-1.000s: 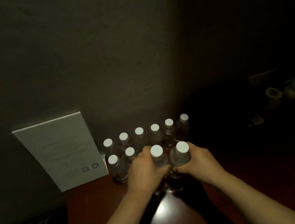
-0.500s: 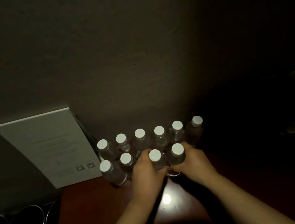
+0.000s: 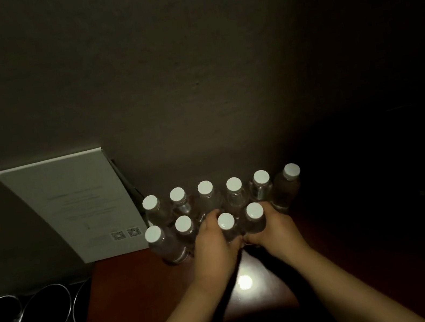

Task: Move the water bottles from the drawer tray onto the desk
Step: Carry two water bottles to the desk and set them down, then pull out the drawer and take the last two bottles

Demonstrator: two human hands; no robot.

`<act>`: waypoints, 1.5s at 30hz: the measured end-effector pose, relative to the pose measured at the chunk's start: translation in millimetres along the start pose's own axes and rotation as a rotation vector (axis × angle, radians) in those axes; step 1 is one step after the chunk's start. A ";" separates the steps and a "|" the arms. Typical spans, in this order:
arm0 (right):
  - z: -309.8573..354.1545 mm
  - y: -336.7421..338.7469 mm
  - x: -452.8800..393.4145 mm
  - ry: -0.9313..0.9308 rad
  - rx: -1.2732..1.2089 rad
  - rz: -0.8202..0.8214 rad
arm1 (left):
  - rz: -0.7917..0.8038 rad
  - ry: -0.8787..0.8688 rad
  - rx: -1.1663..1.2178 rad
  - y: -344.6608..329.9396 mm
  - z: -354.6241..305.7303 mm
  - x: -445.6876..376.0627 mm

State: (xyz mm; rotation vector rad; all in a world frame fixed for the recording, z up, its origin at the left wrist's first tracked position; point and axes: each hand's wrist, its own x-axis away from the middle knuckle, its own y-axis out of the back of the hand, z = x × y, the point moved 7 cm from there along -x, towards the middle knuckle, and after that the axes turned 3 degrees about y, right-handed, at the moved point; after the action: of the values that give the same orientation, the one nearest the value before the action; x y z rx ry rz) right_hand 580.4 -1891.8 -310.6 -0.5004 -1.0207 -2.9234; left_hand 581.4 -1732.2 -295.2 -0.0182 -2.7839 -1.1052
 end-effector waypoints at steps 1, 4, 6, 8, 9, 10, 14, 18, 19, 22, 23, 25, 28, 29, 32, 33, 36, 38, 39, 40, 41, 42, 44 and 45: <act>-1.1 -0.2 0.4 -0.008 -0.001 0.010 | 0.002 -0.008 -0.023 1.1 -1.0 -0.2; 1.0 1.0 3.6 -0.005 0.020 0.041 | 0.012 -0.025 -0.092 8.9 -7.9 -1.6; 4.0 4.4 6.3 0.007 0.047 0.055 | 0.029 -0.038 -0.125 15.4 -13.0 -3.0; 9.1 11.9 12.3 0.009 0.098 0.060 | 0.043 -0.058 -0.160 22.1 -17.4 -2.5; 9.9 16.1 15.4 0.001 0.129 0.056 | 0.045 -0.070 -0.171 25.8 -19.9 -0.6; 10.2 20.5 19.2 -0.011 0.152 0.049 | 0.043 -0.085 -0.179 30.2 -22.4 2.3; 9.8 29.2 46.1 -0.072 0.256 0.043 | 0.041 -0.141 -0.224 51.7 -29.6 22.5; 21.3 17.9 86.5 -0.078 0.428 0.122 | 0.094 -0.184 -0.343 79.2 -27.3 54.2; 28.5 12.6 97.8 -0.058 0.472 0.146 | 0.115 -0.197 -0.392 86.5 -25.2 64.8; 59.6 -5.7 131.9 0.046 0.575 0.190 | 0.173 -0.219 -0.521 111.4 -14.5 99.1; 73.4 -12.5 143.8 0.091 0.599 0.203 | 0.186 -0.218 -0.562 121.4 -9.6 110.5; 105.5 -27.3 168.5 0.197 0.637 0.222 | 0.196 -0.212 -0.606 145.3 1.6 133.2; 158.8 -54.4 207.4 0.357 0.700 0.258 | 0.164 -0.176 -0.609 193.5 21.2 164.8; 176.6 -65.6 221.1 0.404 0.727 0.281 | 0.151 -0.157 -0.607 212.1 29.0 175.4; 226.3 -100.2 262.6 0.534 0.799 0.331 | 0.112 -0.111 -0.611 268.2 56.5 210.4; 243.1 -111.9 276.9 0.574 0.818 0.334 | 0.093 -0.099 -0.616 287.7 66.9 224.2; 288.5 -154.0 320.6 0.681 0.855 0.364 | 0.049 -0.059 -0.614 345.4 102.5 270.5; 313.4 -184.5 346.7 0.736 0.877 0.405 | 0.028 -0.026 -0.613 378.4 126.9 299.7; 327.1 -203.0 361.6 0.766 0.892 0.424 | 0.007 -0.013 -0.618 396.9 140.8 316.1; 340.5 -221.6 376.4 0.801 0.909 0.437 | -0.015 0.001 -0.628 414.8 155.2 332.2; 354.3 -242.5 391.2 0.838 0.929 0.448 | -0.039 0.019 -0.644 433.6 170.7 349.0; 367.5 -263.4 404.7 0.872 0.943 0.458 | -0.060 0.040 -0.662 451.3 186.2 365.0; 392.7 -302.0 430.4 0.932 0.955 0.480 | -0.098 0.087 -0.690 484.1 216.4 394.8; 405.3 -320.0 443.3 0.956 0.953 0.493 | -0.123 0.113 -0.699 499.9 230.8 409.1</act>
State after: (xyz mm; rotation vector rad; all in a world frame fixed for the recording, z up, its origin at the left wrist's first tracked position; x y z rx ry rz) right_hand 244.9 -1349.4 -73.0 0.5400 -1.5377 -1.5731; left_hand 178.9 -1227.5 -63.2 0.1352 -2.1881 -1.9742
